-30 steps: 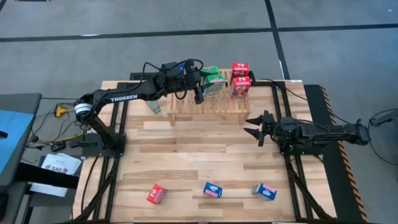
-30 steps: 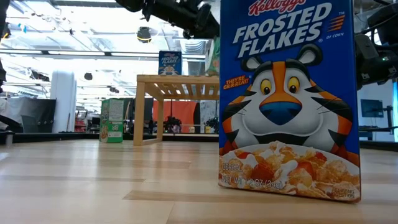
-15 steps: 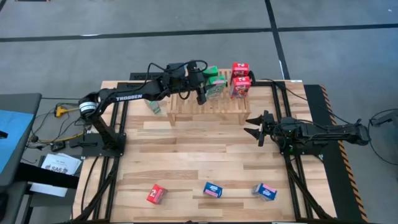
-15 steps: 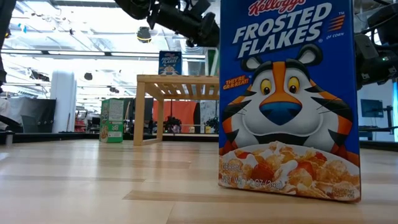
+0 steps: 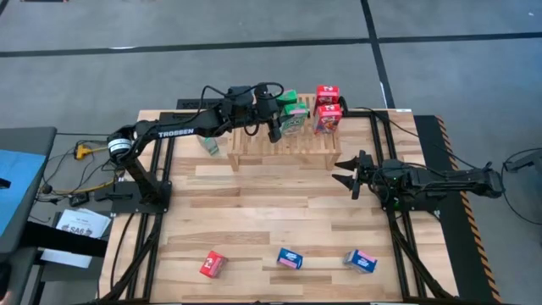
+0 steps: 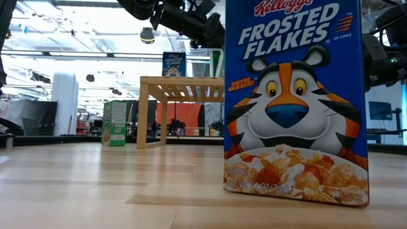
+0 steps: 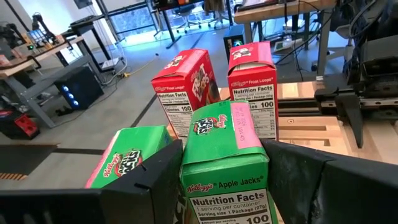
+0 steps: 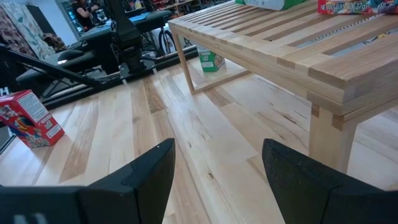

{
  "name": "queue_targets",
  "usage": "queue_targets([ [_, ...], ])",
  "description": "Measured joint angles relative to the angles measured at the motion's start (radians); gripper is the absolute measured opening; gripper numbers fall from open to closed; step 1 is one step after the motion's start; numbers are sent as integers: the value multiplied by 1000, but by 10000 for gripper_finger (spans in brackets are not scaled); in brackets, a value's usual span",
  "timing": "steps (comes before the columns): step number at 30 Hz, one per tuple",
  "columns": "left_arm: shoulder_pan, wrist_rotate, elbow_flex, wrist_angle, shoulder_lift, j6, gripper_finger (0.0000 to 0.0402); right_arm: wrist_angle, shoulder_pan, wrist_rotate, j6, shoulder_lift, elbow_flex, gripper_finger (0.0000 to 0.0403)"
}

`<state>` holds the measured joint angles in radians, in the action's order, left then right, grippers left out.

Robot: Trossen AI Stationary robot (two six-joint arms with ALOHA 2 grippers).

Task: Stack cereal on shelf
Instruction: Put the bottom green cereal box on the shelf aligned with the other green cereal box, then put the left blue cereal box on the shelf aligned with the other blue cereal box

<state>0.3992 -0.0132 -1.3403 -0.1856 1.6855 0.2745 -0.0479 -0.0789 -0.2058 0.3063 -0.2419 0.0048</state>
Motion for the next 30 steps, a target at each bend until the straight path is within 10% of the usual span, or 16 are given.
queue_targets([
  [30,-21,-79,2,102,-66,46,266,1,0,0,0,0,0,266],
])
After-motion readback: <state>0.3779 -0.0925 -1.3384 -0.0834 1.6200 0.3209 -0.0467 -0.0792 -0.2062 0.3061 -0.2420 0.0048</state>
